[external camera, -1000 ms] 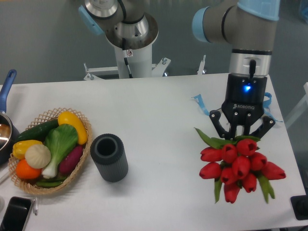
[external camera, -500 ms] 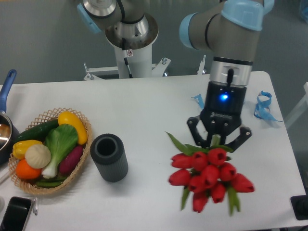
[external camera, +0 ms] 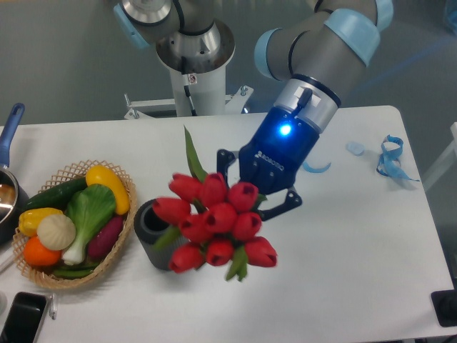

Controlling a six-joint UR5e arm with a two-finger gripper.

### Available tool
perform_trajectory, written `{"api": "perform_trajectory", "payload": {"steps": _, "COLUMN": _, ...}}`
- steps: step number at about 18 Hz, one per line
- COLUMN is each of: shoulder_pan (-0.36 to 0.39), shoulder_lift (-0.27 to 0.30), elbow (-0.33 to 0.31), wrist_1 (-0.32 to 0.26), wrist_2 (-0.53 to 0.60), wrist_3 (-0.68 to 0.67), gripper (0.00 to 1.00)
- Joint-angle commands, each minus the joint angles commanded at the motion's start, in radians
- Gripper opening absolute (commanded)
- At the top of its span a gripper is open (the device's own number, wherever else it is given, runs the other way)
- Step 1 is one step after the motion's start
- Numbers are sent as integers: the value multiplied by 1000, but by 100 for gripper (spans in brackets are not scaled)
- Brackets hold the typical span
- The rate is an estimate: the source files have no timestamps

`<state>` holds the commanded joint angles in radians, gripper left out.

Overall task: Insert the flowers into the vase
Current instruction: 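Carry the tulip bunch over the dark grey vase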

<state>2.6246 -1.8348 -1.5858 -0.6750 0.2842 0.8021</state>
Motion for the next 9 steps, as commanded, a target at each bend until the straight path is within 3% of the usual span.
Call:
{"api": "perform_trajectory", "payload": {"steps": 5, "shoulder_pan": 12, "shoulder_lift": 74, "elbow": -170, "wrist_1": 0, "wrist_2": -126, "wrist_3": 120, "gripper": 25}}
{"api": "perform_trajectory", "payload": {"steps": 9, "shoulder_pan": 12, "shoulder_lift": 97, "elbow": -212, "wrist_1": 0, "wrist_2": -191, "wrist_3": 129, "gripper": 25}}
